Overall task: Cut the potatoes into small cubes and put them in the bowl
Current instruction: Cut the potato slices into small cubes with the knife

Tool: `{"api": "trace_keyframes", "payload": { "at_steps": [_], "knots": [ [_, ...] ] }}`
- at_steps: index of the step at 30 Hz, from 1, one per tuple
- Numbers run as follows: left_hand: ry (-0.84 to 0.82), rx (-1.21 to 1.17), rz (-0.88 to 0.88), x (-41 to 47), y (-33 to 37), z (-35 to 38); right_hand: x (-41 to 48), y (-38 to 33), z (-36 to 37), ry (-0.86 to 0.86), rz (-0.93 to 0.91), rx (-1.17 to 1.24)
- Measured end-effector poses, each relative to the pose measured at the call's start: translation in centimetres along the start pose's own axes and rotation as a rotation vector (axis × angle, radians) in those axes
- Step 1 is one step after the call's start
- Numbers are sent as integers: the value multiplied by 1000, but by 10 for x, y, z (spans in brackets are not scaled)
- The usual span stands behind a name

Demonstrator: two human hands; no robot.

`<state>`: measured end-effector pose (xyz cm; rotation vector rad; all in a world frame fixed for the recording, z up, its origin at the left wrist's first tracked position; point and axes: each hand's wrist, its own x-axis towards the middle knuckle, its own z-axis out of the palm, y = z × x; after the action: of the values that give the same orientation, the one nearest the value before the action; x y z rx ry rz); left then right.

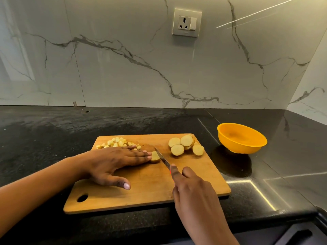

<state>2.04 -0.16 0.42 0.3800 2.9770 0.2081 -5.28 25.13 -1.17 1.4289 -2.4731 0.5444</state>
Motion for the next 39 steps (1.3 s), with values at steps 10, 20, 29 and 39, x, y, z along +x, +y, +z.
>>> {"api": "trace_keyframes", "payload": {
  "at_steps": [10, 20, 29, 39],
  "knots": [
    [38, 27, 12, 4, -3, 2, 2, -4, 2, -112, -31, -70],
    [121, 64, 76, -2, 1, 6, -4, 0, 5, -14, 25, -84],
    [57, 204, 140, 8, 1, 3, 2, 4, 5, 68, -15, 21],
    [10, 224, 71, 5, -2, 4, -3, 0, 4, 32, 89, -44]
  ]
}}
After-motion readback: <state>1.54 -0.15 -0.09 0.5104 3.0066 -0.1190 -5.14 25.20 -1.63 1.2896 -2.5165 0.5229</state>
